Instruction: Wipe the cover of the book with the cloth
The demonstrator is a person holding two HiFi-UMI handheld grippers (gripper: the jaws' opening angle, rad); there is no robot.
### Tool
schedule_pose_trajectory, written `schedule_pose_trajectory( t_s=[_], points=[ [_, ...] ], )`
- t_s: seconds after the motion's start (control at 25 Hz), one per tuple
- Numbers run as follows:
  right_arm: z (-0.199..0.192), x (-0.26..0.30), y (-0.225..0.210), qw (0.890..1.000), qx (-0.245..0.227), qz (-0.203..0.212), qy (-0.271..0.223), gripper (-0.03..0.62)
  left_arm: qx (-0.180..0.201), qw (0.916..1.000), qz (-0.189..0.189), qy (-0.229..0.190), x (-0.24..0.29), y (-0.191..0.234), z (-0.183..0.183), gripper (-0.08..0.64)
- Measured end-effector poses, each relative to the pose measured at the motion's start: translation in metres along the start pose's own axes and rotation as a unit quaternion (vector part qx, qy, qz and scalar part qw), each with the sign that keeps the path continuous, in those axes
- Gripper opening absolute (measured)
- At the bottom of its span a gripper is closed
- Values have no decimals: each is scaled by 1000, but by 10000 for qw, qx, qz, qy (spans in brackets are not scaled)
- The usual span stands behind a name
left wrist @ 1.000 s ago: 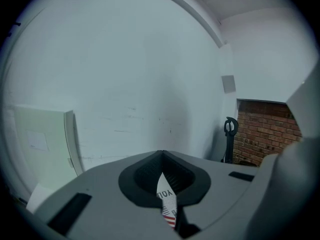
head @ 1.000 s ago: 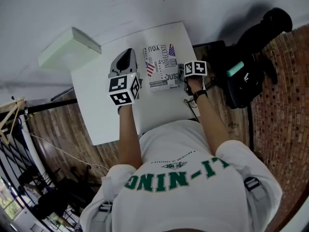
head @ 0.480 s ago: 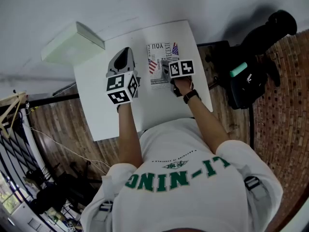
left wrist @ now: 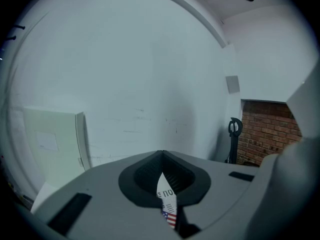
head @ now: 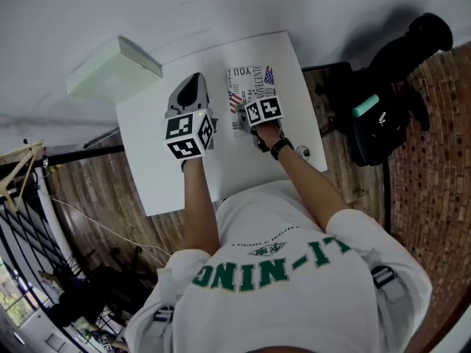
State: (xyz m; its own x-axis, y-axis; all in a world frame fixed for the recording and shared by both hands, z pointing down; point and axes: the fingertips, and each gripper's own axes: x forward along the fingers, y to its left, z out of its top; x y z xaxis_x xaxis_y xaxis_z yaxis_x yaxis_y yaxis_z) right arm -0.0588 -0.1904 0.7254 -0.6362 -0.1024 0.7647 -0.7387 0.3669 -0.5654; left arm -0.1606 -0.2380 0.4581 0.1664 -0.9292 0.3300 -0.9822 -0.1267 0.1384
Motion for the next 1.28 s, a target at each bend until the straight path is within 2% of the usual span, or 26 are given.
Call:
schedule_pose_trajectory(
  t_s=[0.28,0.52,0.56,0.64,0.76,0.84,0.96,1.08,1.28],
  points=[
    [2,-66,-86,9945,658,-591,-555,32,-36,9999,-120,8,4,-2,-3,8],
    [0,-82,-100,9905,805,-925,-627,32,10,9998,-219,-33,1,-11,0,8],
    [4,-80,-92,9911,775,-870,-645,32,9,9998,-207,-43,0,-10,0,8],
    [12,-69,-61,9947,627,-503,-645,32,-14,9999,-154,-59,-4,-5,0,8],
    [9,-40,-5,9981,414,150,-437,33,-40,9999,-85,-64,-8,1,-1,8],
    [1,-18,22,9986,265,388,-244,34,-34,9999,-58,-81,-12,4,0,8],
    [-9,9,44,9989,13,454,64,34,-20,9999,-32,-99,-14,6,2,8],
    [-16,21,44,9991,-85,356,233,34,-17,10000,-32,-72,-16,6,0,8],
    [-19,4,16,9995,95,285,61,32,-7,9999,-71,-78,-14,5,0,8]
  ],
)
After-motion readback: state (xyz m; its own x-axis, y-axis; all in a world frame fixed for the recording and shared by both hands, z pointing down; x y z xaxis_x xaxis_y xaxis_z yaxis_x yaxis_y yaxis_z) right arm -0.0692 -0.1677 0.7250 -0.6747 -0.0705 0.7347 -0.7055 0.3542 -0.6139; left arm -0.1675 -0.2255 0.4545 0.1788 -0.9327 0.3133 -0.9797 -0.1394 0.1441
